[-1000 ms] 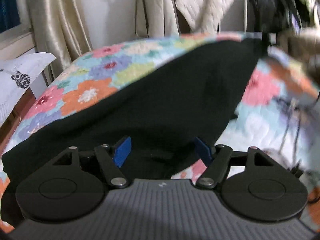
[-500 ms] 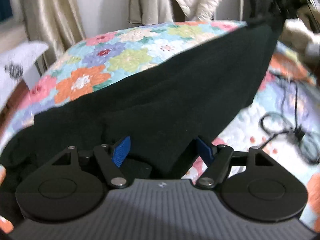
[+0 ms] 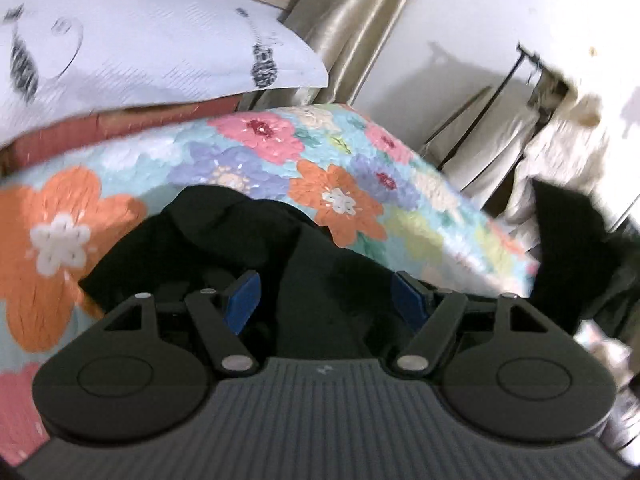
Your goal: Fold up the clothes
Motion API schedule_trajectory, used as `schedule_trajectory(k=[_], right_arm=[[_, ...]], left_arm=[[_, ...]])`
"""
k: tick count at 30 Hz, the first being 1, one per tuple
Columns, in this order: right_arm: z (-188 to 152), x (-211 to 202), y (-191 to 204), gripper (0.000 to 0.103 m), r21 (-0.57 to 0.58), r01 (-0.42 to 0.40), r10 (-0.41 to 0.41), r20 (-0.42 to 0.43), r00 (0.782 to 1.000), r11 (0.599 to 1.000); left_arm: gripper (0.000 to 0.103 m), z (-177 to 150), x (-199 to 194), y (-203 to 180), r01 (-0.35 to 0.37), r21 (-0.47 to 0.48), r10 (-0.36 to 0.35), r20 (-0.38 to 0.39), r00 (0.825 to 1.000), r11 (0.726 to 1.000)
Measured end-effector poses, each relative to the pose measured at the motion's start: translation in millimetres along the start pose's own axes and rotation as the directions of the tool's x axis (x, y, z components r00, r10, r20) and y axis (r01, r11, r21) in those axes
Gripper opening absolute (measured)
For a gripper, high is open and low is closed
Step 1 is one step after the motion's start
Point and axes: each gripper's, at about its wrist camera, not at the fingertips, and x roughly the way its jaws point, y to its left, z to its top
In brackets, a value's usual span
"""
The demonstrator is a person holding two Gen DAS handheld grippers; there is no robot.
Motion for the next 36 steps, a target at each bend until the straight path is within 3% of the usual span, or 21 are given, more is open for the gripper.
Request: schedule_trajectory(k=[4,6,9,11,12,14,16,19,22,27,29,31,32,34,35,36], right_arm=[[-73.4,42.8,106.9,0.011,-0.125,-0.061,0.05,-0.086,0.995,0.99],[-114.3,58.4,141.5,0.011,-0.125,-0.12,0.104,-0.13,0.986,0.985],[-161.4,71.4,187.1,0.014,-0.309,-0.115,0.052,-0.204,0.977,0.944],[-184.3,73.1,202.4,0.026,-0.426,-0.108,0.009,-0.229,0.973,0.898],[-189.9,66.6,206.7,0.039,-0.446,-0.118,0.016,-0.228,0.974,0.887],[-196.2,51.7,214.8,0.044,-0.478,-0.137,0.035,-0.217,0.976,0.867],[-193.9,39.4,215.3,0.055,-0.494,-0.195,0.105,-0.205,0.973,0.847],[-192.8,26.7,209.3,0.058,-0.394,-0.361,0.286,-0.237,0.928,0.845],[-203.5,24.4,211.3,0.058,-0.406,-0.416,0.324,-0.277,0.905,0.814],[-201.1,0.8,192.8,0.058,-0.267,-0.474,0.397,-0.294,0.87,0.839],[-193.1,-17.8,173.7,0.059,-0.192,-0.483,0.417,-0.303,0.857,0.854],[-185.4,-37.5,149.6,0.059,-0.114,-0.49,0.435,-0.322,0.841,0.864],[-181.9,-47.9,137.0,0.059,-0.074,-0.492,0.444,-0.335,0.831,0.867],[-175.8,-68.8,111.1,0.063,0.021,-0.482,0.459,-0.347,0.818,0.876],[-173.2,-79.3,97.6,0.064,0.079,-0.467,0.464,-0.344,0.816,0.881],[-170.6,-89.8,84.1,0.067,0.136,-0.451,0.469,-0.341,0.815,0.882]], left_arm=[[0.072,-12.3,8.6,17.6,0.014,-0.045,-0.018,-0.079,0.997,0.999],[0.072,-10.9,8.5,22.5,0.031,-0.085,-0.037,-0.075,0.996,0.996],[0.072,-5.5,8.5,22.1,0.058,-0.101,-0.064,-0.051,0.997,0.993],[0.072,-7.1,4.5,16.7,0.064,-0.069,-0.067,-0.043,0.997,0.996],[0.073,-7.3,3.7,13.5,0.069,-0.053,-0.071,-0.04,0.997,0.996],[0.073,-5.8,3.4,6.6,0.098,-0.031,-0.099,-0.027,0.995,0.995],[0.073,-4.3,2.1,-1.1,0.131,-0.006,-0.131,-0.01,0.991,0.991],[0.078,-4.1,-0.3,-13.2,0.17,0.044,-0.17,0.007,0.985,0.984],[0.08,-6.2,0.8,-21.6,0.18,0.092,-0.182,0.004,0.983,0.979],[0.085,-12.9,22.3,-34.5,0.151,0.147,-0.145,-0.051,0.988,0.978],[0.085,-14.7,40.6,-44.9,0.118,0.192,-0.106,-0.073,0.992,0.974],[0.084,-18.6,64.2,-56.8,0.032,0.292,-0.006,-0.089,0.996,0.956],[0.075,-23.0,75.5,-61.9,-0.059,0.368,0.097,-0.086,0.992,0.928],[0.063,-28.8,84.6,-60.3,-0.154,0.437,0.214,-0.09,0.973,0.886],[0.057,-27.5,83.6,-53.9,-0.157,0.409,0.214,-0.098,0.972,0.899],[0.054,-22.2,78.2,-44.2,-0.143,0.332,0.188,-0.107,0.976,0.932]])
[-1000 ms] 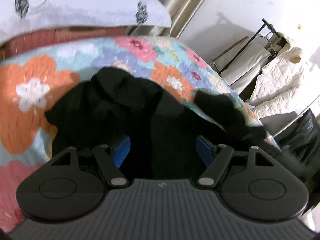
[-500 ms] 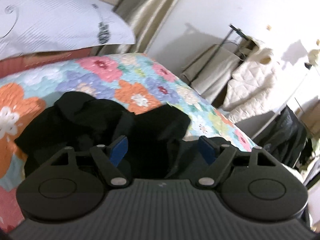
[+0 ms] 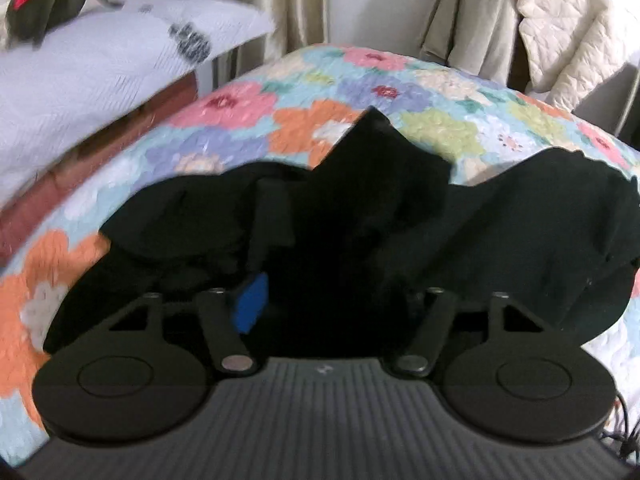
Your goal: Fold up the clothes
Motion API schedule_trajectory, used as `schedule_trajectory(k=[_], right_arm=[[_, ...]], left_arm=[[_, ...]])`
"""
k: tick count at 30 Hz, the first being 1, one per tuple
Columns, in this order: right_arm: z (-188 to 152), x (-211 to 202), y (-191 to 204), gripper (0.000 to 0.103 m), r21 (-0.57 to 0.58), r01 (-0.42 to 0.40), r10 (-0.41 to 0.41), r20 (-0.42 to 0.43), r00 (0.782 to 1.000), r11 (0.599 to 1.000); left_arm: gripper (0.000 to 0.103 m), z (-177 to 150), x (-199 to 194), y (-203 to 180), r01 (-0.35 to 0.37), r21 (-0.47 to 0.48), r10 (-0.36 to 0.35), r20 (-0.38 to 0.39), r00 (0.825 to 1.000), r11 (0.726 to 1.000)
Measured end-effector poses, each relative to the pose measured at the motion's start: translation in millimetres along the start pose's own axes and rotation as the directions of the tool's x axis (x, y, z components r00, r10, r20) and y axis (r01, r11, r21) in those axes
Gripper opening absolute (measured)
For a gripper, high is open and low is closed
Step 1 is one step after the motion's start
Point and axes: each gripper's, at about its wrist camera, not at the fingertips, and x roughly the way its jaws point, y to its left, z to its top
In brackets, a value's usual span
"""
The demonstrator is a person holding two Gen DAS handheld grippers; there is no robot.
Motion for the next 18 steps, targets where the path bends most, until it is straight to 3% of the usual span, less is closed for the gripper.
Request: schedule_trajectory(k=[2,4,5,7,9,10,12,14,15,17,18], right_arm=[[-4.4,-31.0,-15.7,0.069,0.178,-0.012,0.013,-0.005,1.0,0.984],[-9.0,-55.3,-21.8,0.069,0.342,-0.043,0.052,-0.017,0.998,0.939],[-12.1,-66.7,-20.3,0.069,0.382,-0.067,0.076,-0.008,0.997,0.922],[-18.4,-90.0,-8.3,0.069,0.414,-0.111,0.111,0.024,0.994,0.903],[-20.7,-106.6,-4.2,0.071,0.416,-0.106,0.101,0.036,0.994,0.903],[-18.2,-109.6,-6.1,0.078,0.404,-0.084,0.073,0.043,0.996,0.911],[-16.1,-120.6,-15.7,0.083,0.346,0.038,-0.061,0.056,0.997,0.937],[-11.2,-120.6,-29.0,0.083,0.22,0.225,-0.245,0.07,0.967,0.949],[-11.9,-117.5,-35.7,0.083,0.127,0.354,-0.366,0.085,0.927,0.926],[-17.8,-102.4,-55.6,0.083,-0.044,0.534,-0.527,0.118,0.842,0.844],[-19.0,-93.4,-68.2,0.083,-0.082,0.562,-0.552,0.119,0.825,0.823]], left_arm=[[0.043,3.0,-13.5,13.3,-0.037,-0.063,0.038,0.016,0.999,0.997],[0.052,4.9,-27.1,22.1,-0.092,-0.09,0.096,0.034,0.995,0.992],[0.05,4.0,-35.3,24.9,-0.124,-0.097,0.13,0.049,0.99,0.987],[0.052,1.1,-52.4,29.3,-0.182,-0.114,0.192,0.075,0.979,0.977],[0.053,-1.8,-65.9,26.6,-0.199,-0.096,0.208,0.096,0.973,0.975],[0.055,-3.7,-73.7,21.5,-0.202,-0.073,0.21,0.123,0.97,0.977],[0.06,-5.9,-88.9,5.0,-0.166,0.009,0.161,0.199,0.967,0.986],[0.068,-5.1,-97.6,-10.7,-0.08,0.071,0.06,0.245,0.968,0.994],[0.072,-4.2,-100.0,-21.1,-0.005,0.101,-0.021,0.254,0.967,0.995],[0.079,-3.4,-97.3,-43.8,0.122,0.164,-0.16,0.245,0.956,0.979],[0.08,-3.0,-92.5,-59.7,0.176,0.211,-0.224,0.228,0.947,0.961]])
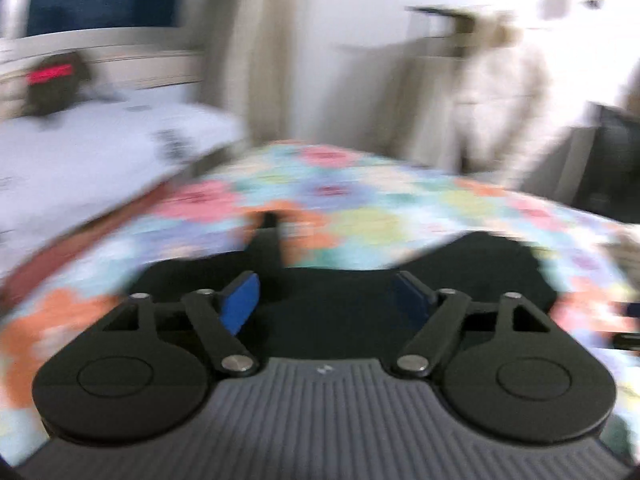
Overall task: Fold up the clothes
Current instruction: 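Grasp the trouser fabric with the right gripper and pull it flat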
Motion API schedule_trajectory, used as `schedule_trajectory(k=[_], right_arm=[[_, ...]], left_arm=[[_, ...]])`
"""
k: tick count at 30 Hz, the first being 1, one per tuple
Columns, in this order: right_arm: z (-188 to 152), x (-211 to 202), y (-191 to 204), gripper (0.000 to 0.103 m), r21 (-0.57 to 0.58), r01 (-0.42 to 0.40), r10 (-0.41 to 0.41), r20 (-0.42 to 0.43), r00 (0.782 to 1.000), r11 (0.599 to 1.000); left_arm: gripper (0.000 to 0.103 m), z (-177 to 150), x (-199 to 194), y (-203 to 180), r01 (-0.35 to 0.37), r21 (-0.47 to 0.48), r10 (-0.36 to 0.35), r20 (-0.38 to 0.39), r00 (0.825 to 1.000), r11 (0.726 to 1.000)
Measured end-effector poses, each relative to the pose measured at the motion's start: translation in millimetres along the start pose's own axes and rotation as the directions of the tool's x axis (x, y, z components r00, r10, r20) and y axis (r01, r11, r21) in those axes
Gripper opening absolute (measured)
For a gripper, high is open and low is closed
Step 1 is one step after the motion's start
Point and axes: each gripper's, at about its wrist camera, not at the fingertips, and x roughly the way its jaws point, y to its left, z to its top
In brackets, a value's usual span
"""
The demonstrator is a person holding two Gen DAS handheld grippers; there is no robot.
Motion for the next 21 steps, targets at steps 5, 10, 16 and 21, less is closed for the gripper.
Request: schedule_trajectory(k=[5,10,16,21], right_arm=[[-7.8,52.7,-37.1,0.083,0.029,-0.012,0.012,-0.002,1.0,1.0],[2.0,109.5,-61.7,0.083,0.035,-0.023,0.022,0.02,1.0,0.999],[17.2,161.6,-79.6,0.083,0.134,-0.079,0.076,0.025,0.997,0.988],[25.4,176.7,-93.3,0.024,0.269,-0.242,0.217,0.12,0.969,0.932]], left_arm=[[0.082,-11.1,54.0,-64.6,0.118,0.258,-0.098,-0.088,0.991,0.959],[0.082,-38.3,86.0,-68.7,0.123,0.308,-0.069,-0.178,0.982,0.943],[0.083,-45.5,101.1,-34.1,0.104,0.194,-0.068,-0.185,0.98,0.975],[0.084,-53.2,103.8,-43.9,0.131,0.207,-0.093,-0.185,0.978,0.97]])
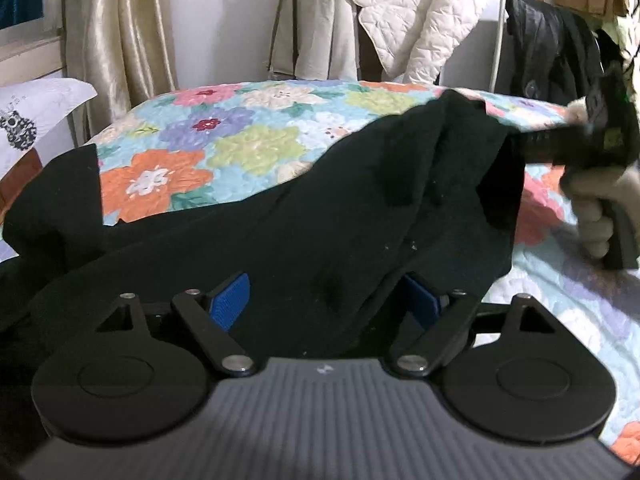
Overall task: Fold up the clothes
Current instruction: 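Grasp the trouser fabric with the right gripper and pull it flat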
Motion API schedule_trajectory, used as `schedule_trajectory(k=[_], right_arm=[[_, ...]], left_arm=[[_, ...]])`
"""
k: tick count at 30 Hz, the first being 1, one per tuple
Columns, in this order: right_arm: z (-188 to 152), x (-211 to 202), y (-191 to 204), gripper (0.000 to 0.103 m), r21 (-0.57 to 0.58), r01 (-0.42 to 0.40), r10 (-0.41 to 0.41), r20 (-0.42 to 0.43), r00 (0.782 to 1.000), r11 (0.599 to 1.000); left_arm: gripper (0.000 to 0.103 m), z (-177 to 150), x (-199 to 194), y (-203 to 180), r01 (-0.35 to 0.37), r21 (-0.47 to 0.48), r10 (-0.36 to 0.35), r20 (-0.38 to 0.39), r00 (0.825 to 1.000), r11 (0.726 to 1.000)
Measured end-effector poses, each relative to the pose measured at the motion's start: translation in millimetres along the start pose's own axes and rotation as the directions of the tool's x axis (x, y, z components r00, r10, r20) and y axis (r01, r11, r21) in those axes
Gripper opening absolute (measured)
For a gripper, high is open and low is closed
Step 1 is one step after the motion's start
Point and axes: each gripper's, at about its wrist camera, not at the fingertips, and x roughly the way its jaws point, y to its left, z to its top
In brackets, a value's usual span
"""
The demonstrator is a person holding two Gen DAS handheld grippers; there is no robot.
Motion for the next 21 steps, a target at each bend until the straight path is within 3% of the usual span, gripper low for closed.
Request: schedule_trajectory(k=[6,8,10,13,14,16,17,18,19,21], right_arm=[[17.6,-56.8,12.1,0.015,0.149,-0.053,0.032,0.137,0.99,0.988],[23.5,-86.9,30.3,0.015,0.105,-0.005,-0.015,0.186,0.982,0.994],[24.0,-129.8,37.6,0.015,0.141,0.057,-0.087,0.221,0.971,0.988],[15.2,-195.7,32.8,0.015,0.226,0.135,-0.19,0.241,0.952,0.965],[7.7,-214.4,25.3,0.015,0.251,0.185,-0.244,0.229,0.942,0.95],[-14.1,-235.6,-2.9,0.018,0.275,0.312,-0.354,0.119,0.928,0.91],[-25.3,-237.5,-18.8,0.021,0.249,0.379,-0.397,0.022,0.918,0.891],[-37.8,-234.9,-31.3,0.031,0.192,0.457,-0.448,-0.088,0.89,0.869],[-48.1,-232.1,-36.7,0.041,0.128,0.489,-0.467,-0.165,0.868,0.863],[-52.0,-236.3,-27.6,0.041,0.083,0.455,-0.435,-0.181,0.882,0.887]], left_arm=[[0.083,20.8,1.5,-34.7,0.144,-0.023,-0.142,0.053,0.988,0.989],[0.083,26.8,-5.2,-55.3,0.193,-0.014,-0.192,0.054,0.98,0.981],[0.084,31.5,-9.8,-76.5,0.23,-0.025,-0.229,0.044,0.972,0.973],[0.084,30.0,-3.1,-87.1,0.22,-0.096,-0.221,-0.006,0.975,0.971],[0.084,26.7,0.4,-84.3,0.214,-0.131,-0.22,-0.033,0.975,0.968],[0.082,18.3,5.2,-72.5,0.204,-0.18,-0.219,-0.072,0.973,0.962],[0.081,15.6,4.3,-66.1,0.183,-0.195,-0.202,-0.079,0.976,0.964],[0.081,13.7,1.2,-59.7,0.151,-0.21,-0.171,-0.082,0.982,0.966],[0.081,12.9,-3.7,-53.4,0.127,-0.228,-0.146,-0.069,0.987,0.965],[0.081,12.0,-13.3,-42.5,0.085,-0.257,-0.098,-0.039,0.994,0.963]])
